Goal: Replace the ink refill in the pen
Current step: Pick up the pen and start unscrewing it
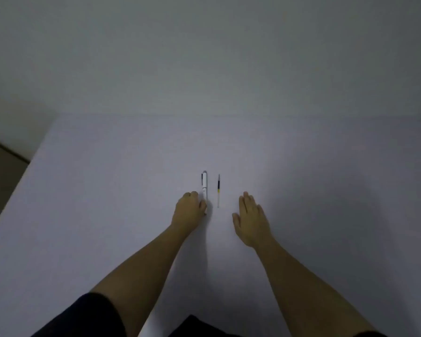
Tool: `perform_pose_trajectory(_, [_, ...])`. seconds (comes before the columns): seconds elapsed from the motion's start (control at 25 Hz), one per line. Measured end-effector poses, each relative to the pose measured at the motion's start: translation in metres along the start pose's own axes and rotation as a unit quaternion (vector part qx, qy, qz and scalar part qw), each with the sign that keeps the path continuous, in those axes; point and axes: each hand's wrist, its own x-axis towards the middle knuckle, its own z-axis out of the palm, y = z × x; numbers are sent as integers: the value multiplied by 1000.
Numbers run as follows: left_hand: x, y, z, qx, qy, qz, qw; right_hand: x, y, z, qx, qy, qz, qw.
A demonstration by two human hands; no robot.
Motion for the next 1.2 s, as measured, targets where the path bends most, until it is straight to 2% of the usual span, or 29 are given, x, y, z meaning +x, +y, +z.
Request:
perform_pose_trajectory(0.28, [29, 19, 21, -36, 75, -74, 994, 7, 2, 28, 39, 52, 12, 998])
perform_pose_trajectory(0.52, [43, 27, 34, -37, 83, -113, 989, 7, 1, 33, 39, 112, 10, 993])
perform_pose_trajectory(0.68, [43, 28, 31, -28, 82, -101, 991, 8, 1, 28, 30, 51, 14, 998])
perform_pose_trajectory(0.76, [38, 26, 23, -49, 75, -71, 993, 8, 3, 20, 45, 37, 5, 998])
perform_pose_trajectory(0.84, [29, 21, 11, -85, 51, -21, 995, 7, 2, -2, 161, 35, 20, 986])
perform_pose_trajectory(0.92, [17, 16, -4, -106, 7, 45, 993, 7, 1, -27, 293, 80, 54, 951])
perform_pose_trajectory(1.0, [0, 14, -19, -124, -20, 106, 986, 2, -5, -50, 362, 138, 66, 919])
perform_pose_trajectory(1.08, [-14, 15, -30, -117, -18, 163, 980, -8, -16, -69, 437, 147, 59, 885])
perform_pose_trajectory(1.2, [-37, 17, -35, -42, 38, 246, 968, -26, -29, -80, 485, 129, 15, 865])
